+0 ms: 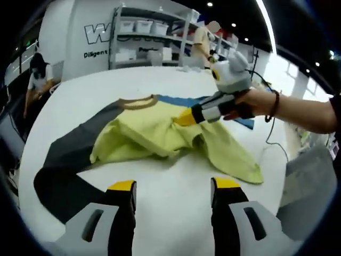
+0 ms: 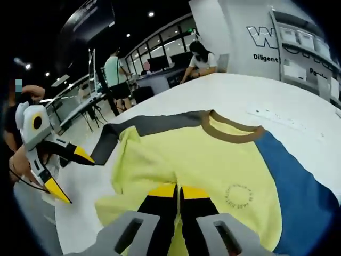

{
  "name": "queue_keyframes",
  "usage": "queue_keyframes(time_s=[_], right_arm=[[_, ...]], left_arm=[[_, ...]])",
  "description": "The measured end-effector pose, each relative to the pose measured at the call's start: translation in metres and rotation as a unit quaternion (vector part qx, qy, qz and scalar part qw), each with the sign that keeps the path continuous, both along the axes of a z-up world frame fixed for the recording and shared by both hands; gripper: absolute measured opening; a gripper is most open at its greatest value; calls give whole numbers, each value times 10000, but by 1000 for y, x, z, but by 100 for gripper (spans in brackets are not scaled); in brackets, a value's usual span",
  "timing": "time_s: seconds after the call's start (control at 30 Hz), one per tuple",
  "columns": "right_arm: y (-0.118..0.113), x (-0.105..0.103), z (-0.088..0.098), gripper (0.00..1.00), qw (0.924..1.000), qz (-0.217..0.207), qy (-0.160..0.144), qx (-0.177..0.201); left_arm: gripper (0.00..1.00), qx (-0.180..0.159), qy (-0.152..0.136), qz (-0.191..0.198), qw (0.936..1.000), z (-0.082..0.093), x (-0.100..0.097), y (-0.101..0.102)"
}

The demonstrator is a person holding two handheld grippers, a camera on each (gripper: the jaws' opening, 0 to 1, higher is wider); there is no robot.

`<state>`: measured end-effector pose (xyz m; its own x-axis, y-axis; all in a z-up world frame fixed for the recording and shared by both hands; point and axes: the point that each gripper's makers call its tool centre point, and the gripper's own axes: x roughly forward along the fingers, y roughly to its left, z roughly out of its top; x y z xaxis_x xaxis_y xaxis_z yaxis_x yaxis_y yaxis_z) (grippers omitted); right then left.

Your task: Fold the garment on the visible template until the final outline fits inside the template.

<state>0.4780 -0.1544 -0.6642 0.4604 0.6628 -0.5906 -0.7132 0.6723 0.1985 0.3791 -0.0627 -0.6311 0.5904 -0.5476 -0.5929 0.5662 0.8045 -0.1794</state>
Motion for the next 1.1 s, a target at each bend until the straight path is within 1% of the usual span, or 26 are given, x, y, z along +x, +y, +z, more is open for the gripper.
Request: queue_keyframes(time_s=[0.03, 0.07, 0.17, 0.23, 0.37, 0.43, 0.5, 0.57, 0.63, 0.8, 0.87, 0.93, 1.1], right_arm=[[-3, 1, -3, 0, 9999, -19, 6, -114], [-6, 1, -8, 0, 9996, -23, -25, -278], [-11, 0, -17, 0, 9981, 47, -140, -591], [-10, -1, -14, 0, 9989, -33, -188, -439], [-12, 2, -13, 0, 9996, -263, -45, -100], [-12, 1, -13, 0, 9996, -284, -86, -25], [-12, 1, -13, 0, 9994, -302, -142, 12], [-12, 1, -13, 0, 9993, -329, -155, 41], [-12, 1, -12, 0, 9993, -355, -128, 78], [-12, 1, -12, 0, 9991, -381, -104, 149], [-12, 1, -12, 0, 9989, -398, -95, 208], [-12, 1, -12, 0, 9988, -411, -89, 248], [-12, 1, -12, 0, 9984, -474, -29, 295]], left_arm=[[49, -5, 0, -2, 10000, 0, 1, -1], [48, -8, -3, -18, 10000, 0, 3, -3], [44, -36, -50, -40, 10000, 1, 10, -7], [41, -39, -50, -61, 10000, 0, 16, -10], [36, -28, -80, -3, 10000, -2, 28, -16], [34, -53, -106, -12, 9999, -3, 32, -22], [32, -71, -112, -19, 9999, -5, 34, -27], [31, 12, -161, -96, 9998, -10, 36, -32], [29, 84, -178, -141, 9997, -13, 37, -34], [23, 190, -323, -296, 9989, -18, 40, -41], [19, 252, -351, -364, 9984, -20, 41, -43], [13, 295, -384, -396, 9980, -21, 42, -44], [11, 290, -388, -493, 9976, -24, 43, -50]])
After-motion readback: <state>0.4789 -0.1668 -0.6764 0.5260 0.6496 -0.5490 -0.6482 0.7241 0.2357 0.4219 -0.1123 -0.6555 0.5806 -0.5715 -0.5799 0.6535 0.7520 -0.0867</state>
